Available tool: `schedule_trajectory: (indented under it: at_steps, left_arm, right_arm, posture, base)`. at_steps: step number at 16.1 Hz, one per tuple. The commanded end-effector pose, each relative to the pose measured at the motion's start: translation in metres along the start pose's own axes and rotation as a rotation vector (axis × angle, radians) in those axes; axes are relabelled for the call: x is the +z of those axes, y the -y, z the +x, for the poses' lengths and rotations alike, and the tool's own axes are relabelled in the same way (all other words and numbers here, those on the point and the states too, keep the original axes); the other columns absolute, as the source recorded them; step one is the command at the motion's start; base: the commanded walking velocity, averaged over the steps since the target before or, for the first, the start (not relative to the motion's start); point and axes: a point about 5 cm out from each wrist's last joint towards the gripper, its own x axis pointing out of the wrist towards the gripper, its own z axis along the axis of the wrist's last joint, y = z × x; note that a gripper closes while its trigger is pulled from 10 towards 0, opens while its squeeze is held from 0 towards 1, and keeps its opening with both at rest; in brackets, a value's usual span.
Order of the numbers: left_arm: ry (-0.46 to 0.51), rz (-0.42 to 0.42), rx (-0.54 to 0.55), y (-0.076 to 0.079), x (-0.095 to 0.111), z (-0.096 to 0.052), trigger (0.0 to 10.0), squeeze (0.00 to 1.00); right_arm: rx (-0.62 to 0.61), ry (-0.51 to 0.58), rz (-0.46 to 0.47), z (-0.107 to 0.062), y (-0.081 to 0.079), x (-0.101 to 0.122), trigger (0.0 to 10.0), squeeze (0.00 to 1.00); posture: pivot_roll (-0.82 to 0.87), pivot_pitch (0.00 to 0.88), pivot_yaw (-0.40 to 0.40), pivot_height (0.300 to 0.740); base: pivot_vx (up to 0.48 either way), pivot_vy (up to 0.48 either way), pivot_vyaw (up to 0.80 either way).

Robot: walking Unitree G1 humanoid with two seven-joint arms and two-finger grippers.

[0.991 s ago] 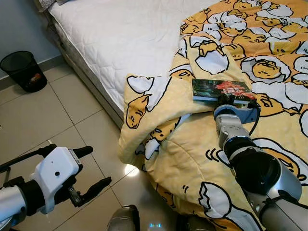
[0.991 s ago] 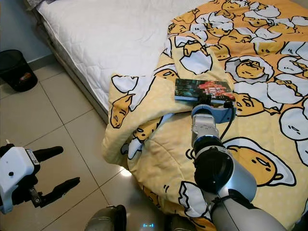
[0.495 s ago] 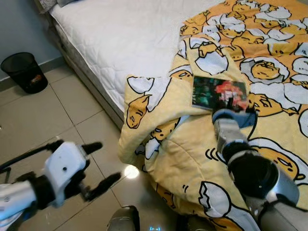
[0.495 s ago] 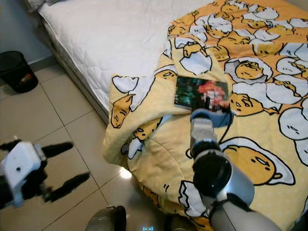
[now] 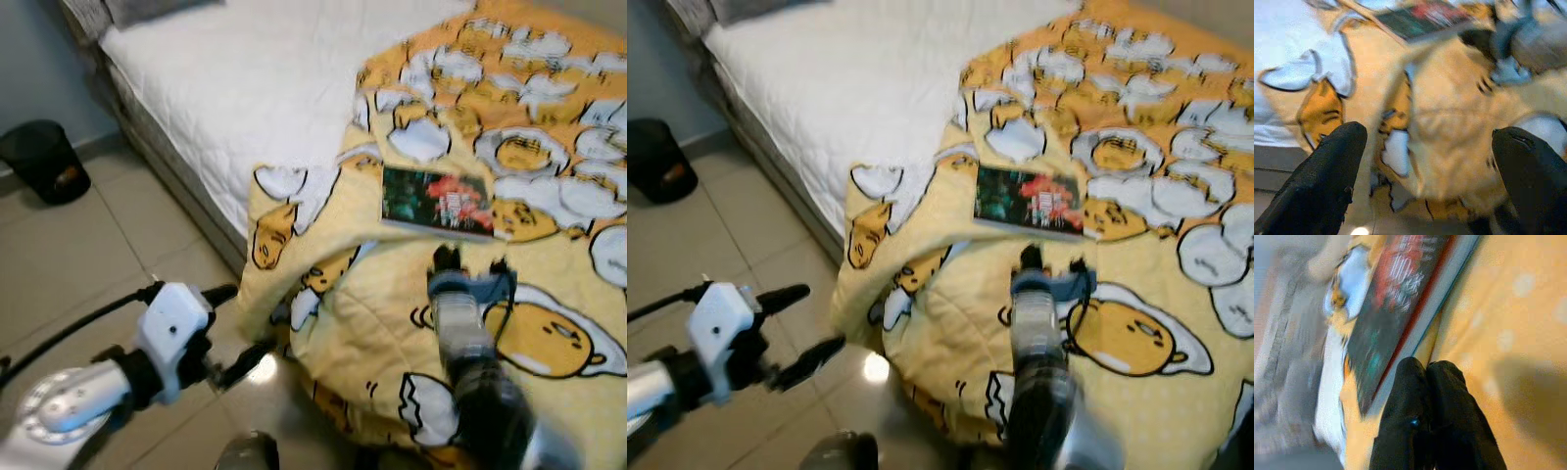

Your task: Clean up the room

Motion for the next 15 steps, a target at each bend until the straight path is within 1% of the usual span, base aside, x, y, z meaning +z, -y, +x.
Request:
schedule_trajectory:
  at_steps: [1,3,4,5,6,7,8,9,10,11,12,13,14,15]
  left_arm:
    - [-0.014,-0.024,0.048,-0.002,-0.005,0.004,10.0,0.79]
    - [0.006,-0.055,0.099,-0.003,-0.01,0.017,10.0,0.74]
    - [-0.002,-0.058,0.119,-0.005,-0.013,0.023,10.0,0.73]
    - [-0.006,-0.053,0.169,-0.009,-0.016,0.03,10.0,0.71]
    - [-0.003,-0.061,0.198,-0.013,-0.017,0.034,10.0,0.69]
    - [0.007,-0.076,0.278,-0.023,-0.017,0.04,10.0,0.66]
    - [0.008,-0.078,0.29,-0.025,-0.017,0.043,10.0,0.66]
    - [0.018,-0.067,0.298,-0.026,-0.016,0.045,10.0,0.64]
    - [0.018,-0.055,0.3,-0.027,-0.016,0.046,10.0,0.62]
    - [0.005,-0.017,0.313,-0.031,-0.018,0.051,10.0,0.62]
    - [0.012,-0.013,0.317,-0.034,-0.017,0.054,10.0,0.61]
    - [0.02,-0.013,0.322,-0.037,-0.015,0.057,10.0,0.62]
    - [0.023,-0.008,0.335,-0.041,-0.014,0.059,10.0,0.62]
    - [0.03,-0.013,0.356,-0.044,-0.014,0.06,10.0,0.62]
  right_arm:
    - [0.077,-0.016,-0.106,-0.009,-0.009,0.007,10.0,0.0]
    - [0.149,-0.073,-0.287,-0.041,-0.012,0.012,10.0,0.0]
    - [0.166,-0.094,-0.355,-0.052,-0.013,0.013,10.0,0.0]
    - [0.191,-0.119,-0.436,-0.068,-0.017,0.013,10.0,0.0]
    - [0.202,-0.116,-0.465,-0.073,-0.019,0.013,10.0,1.0]
    - [0.196,-0.045,-0.57,-0.081,-0.026,0.023,10.0,1.0]
    - [0.187,-0.029,-0.6,-0.082,-0.028,0.025,10.0,1.0]
    - [0.229,-0.045,-0.61,-0.086,-0.031,0.026,10.0,1.0]
    - [0.23,-0.038,-0.627,-0.087,-0.031,0.026,10.0,1.0]
    - [0.215,-0.1,-0.702,-0.098,-0.027,0.022,10.0,1.0]
    - [0.195,-0.128,-0.708,-0.104,-0.021,0.019,10.0,1.0]
    - [0.169,-0.151,-0.683,-0.106,-0.016,0.015,10.0,1.0]
    - [0.141,-0.178,-0.701,-0.104,-0.012,0.012,10.0,1.0]
    - [0.148,-0.195,-0.719,-0.102,-0.013,0.009,10.0,1.0]
  posture:
    - [0.08,0.0,0.006,0.74]
    - [0.01,0.0,0.025,0.74]
    - [-0.01,0.0,0.036,0.74]
    - [-0.03,0.0,0.043,0.74]
    - [-0.04,0.0,0.05,0.74]
    - [-0.05,0.0,0.057,0.74]
    - [-0.05,0.0,0.058,0.74]
    - [-0.05,0.0,0.057,0.74]
    - [-0.05,0.0,0.062,0.74]
    - [-0.05,0.0,0.07,0.74]
    - [-0.06,0.0,0.071,0.74]
    - [-0.06,0.0,0.069,0.74]
    - [-0.05,0.0,0.063,0.74]
    - [-0.05,0.0,0.061,0.74]
  base:
    - [0.0,0.0,0.0]
    - [0.0,0.0,0.0]
    - [0.0,0.0,0.0]
    - [0.0,0.0,0.0]
    - [0.0,0.0,0.0]
    - [0.0,0.0,0.0]
    - [0.0,0.0,0.0]
    - [0.0,0.0,0.0]
    - [0.0,0.0,0.0]
    - [0.0,0.0,0.0]
    - [0.0,0.0,0.0]
    - [0.0,0.0,0.0]
    - [0.0,0.0,-0.4]
    - [0.0,0.0,-0.78]
